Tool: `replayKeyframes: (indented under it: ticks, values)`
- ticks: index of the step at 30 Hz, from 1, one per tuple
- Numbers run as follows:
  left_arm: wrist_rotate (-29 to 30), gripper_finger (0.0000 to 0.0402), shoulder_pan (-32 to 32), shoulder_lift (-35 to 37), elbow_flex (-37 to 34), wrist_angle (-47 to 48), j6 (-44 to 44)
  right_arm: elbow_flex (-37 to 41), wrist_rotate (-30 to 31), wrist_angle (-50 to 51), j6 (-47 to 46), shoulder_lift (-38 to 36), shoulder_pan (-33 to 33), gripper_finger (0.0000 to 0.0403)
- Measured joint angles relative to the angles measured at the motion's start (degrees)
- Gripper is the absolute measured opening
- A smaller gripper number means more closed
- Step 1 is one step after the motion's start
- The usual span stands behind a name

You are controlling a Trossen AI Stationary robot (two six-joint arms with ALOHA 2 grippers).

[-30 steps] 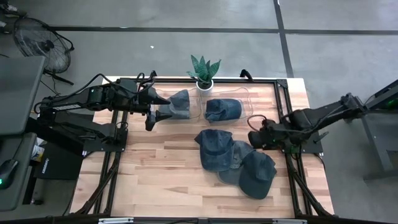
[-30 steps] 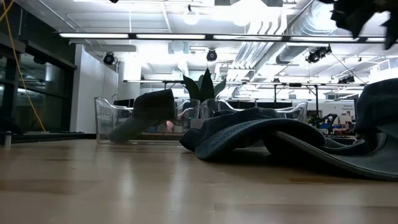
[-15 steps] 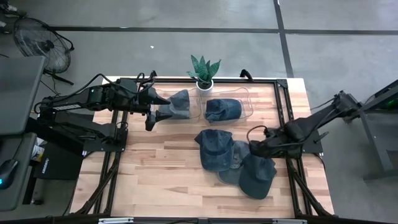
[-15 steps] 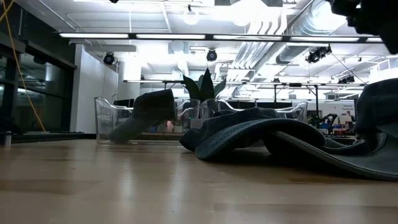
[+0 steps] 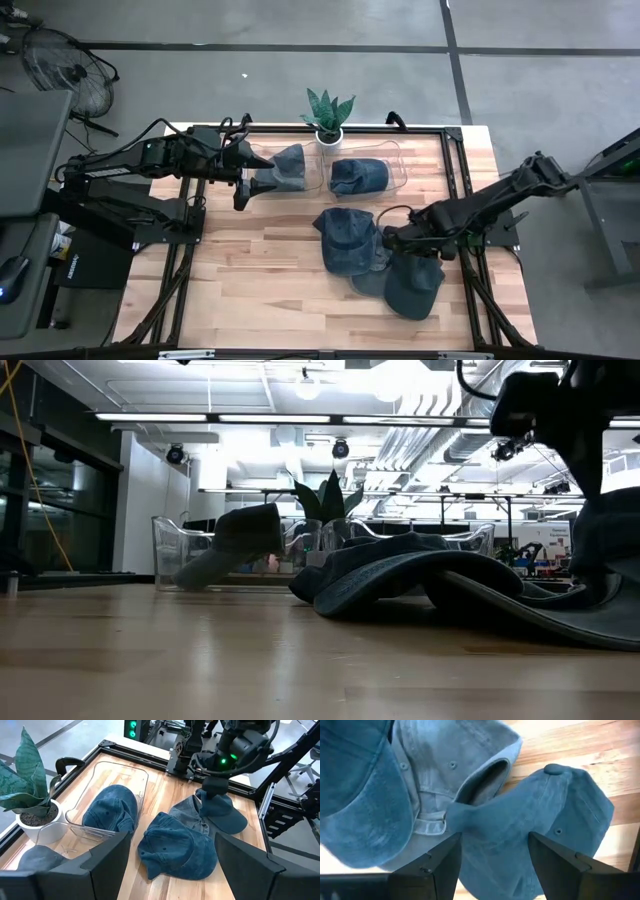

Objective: Pick & Place hat
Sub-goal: Put the right dark blue cap into the right transparent bin

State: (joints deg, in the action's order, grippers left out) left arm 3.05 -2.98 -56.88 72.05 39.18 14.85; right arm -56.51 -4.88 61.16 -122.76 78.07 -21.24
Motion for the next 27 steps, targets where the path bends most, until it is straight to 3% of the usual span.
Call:
replayKeyframes:
  ticks: [27]
  values:
    - [-1.1,0.0288,0.0,0.0,0.0,0.0,0.0,0.0,-2.7,5.6,-3.0,1.5,0.4,0.0220]
